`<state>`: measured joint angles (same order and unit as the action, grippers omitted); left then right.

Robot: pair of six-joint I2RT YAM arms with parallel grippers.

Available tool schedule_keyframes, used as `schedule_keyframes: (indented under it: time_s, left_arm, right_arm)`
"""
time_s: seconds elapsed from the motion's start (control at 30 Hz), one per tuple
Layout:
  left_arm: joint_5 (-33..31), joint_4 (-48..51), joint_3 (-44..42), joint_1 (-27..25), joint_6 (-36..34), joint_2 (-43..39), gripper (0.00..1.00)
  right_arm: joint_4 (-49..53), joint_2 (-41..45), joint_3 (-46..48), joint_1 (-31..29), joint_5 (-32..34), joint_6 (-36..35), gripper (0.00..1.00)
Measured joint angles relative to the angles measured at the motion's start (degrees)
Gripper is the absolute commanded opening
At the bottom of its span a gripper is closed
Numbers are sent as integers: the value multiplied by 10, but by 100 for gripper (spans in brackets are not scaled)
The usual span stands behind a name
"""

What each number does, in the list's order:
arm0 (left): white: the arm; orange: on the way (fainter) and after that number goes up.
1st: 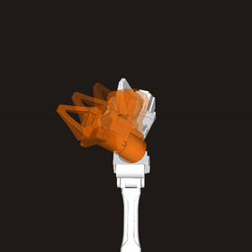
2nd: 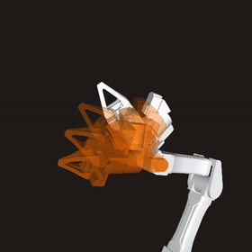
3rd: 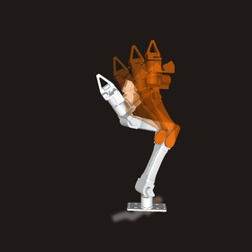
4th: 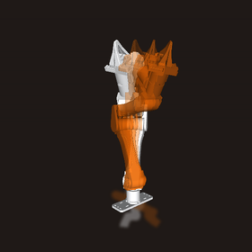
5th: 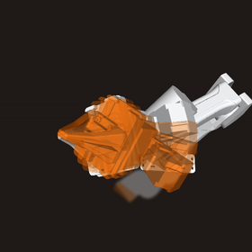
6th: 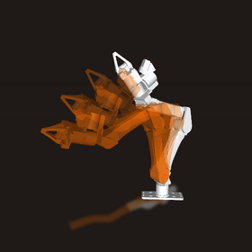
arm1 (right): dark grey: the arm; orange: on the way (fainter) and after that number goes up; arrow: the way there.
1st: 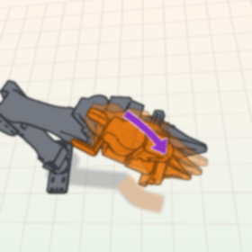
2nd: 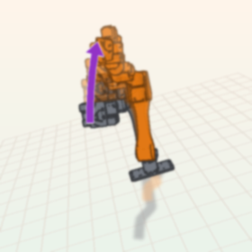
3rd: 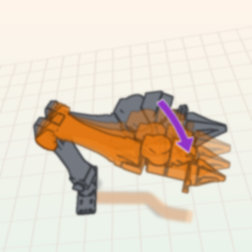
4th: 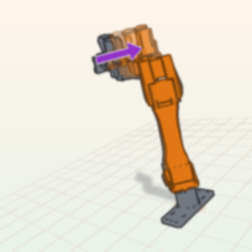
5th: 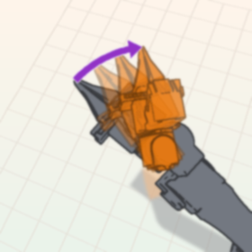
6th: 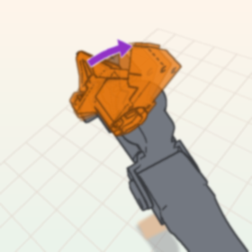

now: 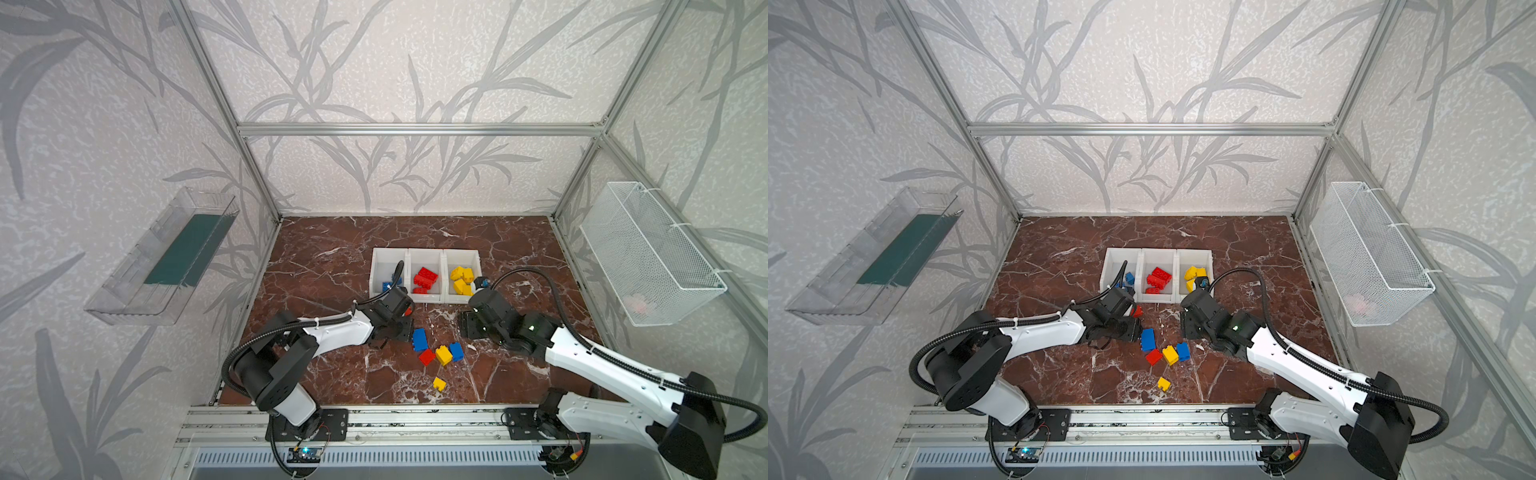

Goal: Sort the legos into containers by color
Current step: 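Lower the left gripper onto a blue brick and grasp it while the right arm withdraws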

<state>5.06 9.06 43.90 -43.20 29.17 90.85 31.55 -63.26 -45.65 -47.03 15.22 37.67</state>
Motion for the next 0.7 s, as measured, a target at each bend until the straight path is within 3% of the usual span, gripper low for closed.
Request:
schedule_keyframes:
  time_s: [0.7]
  left_arm:
    - [-25,25,-13,-2,-20,-15,54]
  right_arm:
    - [1,12,9,0,4,17,69]
